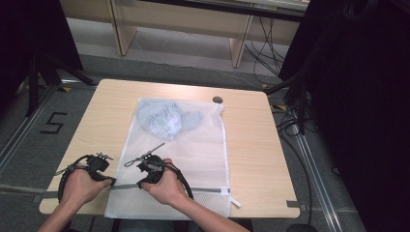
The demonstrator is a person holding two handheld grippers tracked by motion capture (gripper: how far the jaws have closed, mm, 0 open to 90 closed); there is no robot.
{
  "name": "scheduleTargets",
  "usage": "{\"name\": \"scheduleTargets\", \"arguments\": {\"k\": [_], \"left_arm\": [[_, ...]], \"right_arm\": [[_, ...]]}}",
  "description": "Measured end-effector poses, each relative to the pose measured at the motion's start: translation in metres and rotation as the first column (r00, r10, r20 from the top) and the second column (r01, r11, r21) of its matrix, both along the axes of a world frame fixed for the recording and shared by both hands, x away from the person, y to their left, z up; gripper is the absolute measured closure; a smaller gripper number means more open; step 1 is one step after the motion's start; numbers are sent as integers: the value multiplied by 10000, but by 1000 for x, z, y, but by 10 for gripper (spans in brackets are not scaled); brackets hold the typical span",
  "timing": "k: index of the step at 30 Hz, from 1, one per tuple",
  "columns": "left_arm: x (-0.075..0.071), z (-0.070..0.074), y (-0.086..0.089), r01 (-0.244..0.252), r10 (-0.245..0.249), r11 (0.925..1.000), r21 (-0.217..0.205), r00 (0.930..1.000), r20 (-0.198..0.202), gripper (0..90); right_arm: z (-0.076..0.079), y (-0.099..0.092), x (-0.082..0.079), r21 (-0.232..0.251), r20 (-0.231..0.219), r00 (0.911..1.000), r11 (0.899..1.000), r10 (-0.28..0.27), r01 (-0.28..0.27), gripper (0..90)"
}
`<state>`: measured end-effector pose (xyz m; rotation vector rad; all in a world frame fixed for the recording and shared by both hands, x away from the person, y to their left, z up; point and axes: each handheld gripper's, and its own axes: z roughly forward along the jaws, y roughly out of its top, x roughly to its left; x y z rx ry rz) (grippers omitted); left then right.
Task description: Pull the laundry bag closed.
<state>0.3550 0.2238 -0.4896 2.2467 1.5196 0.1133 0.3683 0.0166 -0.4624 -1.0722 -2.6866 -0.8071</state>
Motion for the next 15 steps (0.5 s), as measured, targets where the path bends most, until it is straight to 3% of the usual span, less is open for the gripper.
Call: {"name": "scheduleTargets", "arguments": {"k": [15], "left_arm": [[0, 0, -1, 18, -18, 10000, 44, 10000, 44, 898]], "right_arm": [[-1, -1, 1, 17, -106, 9999, 10000, -72, 73, 871]]}}
